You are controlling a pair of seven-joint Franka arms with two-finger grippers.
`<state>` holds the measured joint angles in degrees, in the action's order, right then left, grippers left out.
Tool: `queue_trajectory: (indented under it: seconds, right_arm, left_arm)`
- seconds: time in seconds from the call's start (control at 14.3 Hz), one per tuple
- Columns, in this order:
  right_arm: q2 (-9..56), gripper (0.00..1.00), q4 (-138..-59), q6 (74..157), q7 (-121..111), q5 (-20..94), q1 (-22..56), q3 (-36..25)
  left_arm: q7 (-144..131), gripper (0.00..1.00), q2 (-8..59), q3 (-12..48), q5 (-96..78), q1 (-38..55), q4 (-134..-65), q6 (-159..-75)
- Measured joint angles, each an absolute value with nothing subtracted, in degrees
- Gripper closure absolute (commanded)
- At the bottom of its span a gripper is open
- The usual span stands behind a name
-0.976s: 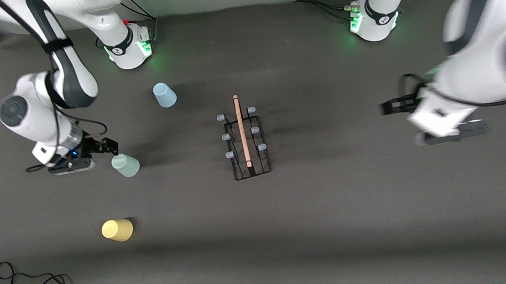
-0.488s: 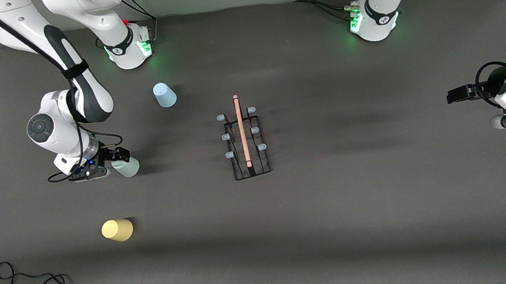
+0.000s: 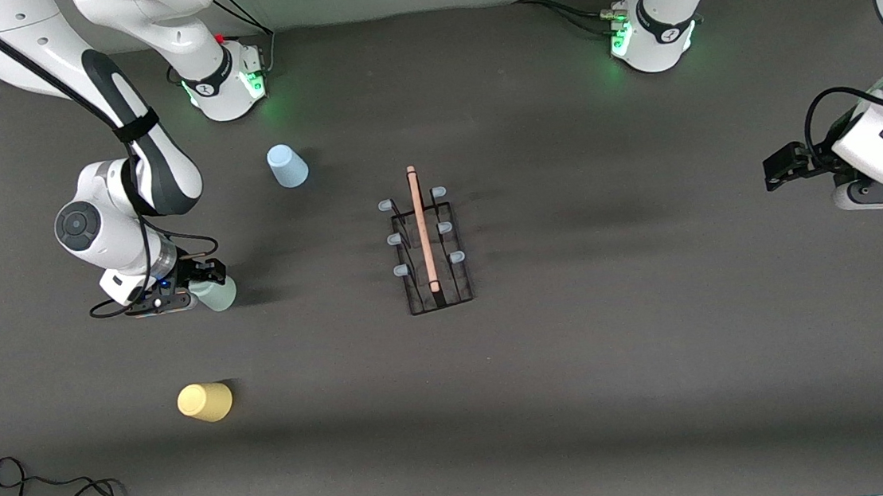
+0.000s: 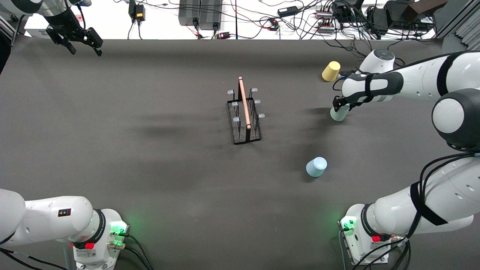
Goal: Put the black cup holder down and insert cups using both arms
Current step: 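Set the rack down, release it, and withdraw the left gripper, then grasp the pale green cup with the right gripper, then carry the green cup with the right gripper onto the rack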
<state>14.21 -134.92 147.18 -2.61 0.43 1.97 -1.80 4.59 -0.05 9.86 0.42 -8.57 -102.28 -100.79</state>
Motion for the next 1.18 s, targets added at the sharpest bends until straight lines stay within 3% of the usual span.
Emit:
queue_trajectory:
  seconds: [0.28,0.7,0.84,1.18]
  right_arm:
    - [11.4,0.94,-132.1,142.1,-1.8,0.4,2.2,-1.6]
    - [0.2,0.99,-112.2,107.7,-0.5,0.4,3.4,-1.5]
    - [-1.5,0.99,-106.9,99.8,2.9,0.5,3.5,-1.4]
    - [-3.6,0.99,-105.1,94.6,32.1,2.5,16.3,-1.0]
  left_arm:
    - [6.0,0.00,2.6,9.4,0.7,-8.9,-96.4,-96.4]
    - [6.0,0.00,3.9,9.6,2.1,-8.8,-95.4,-95.2]
    - [6.0,0.00,3.9,9.6,2.1,-8.8,-95.4,-95.2]
    - [6.0,0.00,3.9,9.6,2.2,-8.8,-95.5,-95.2]
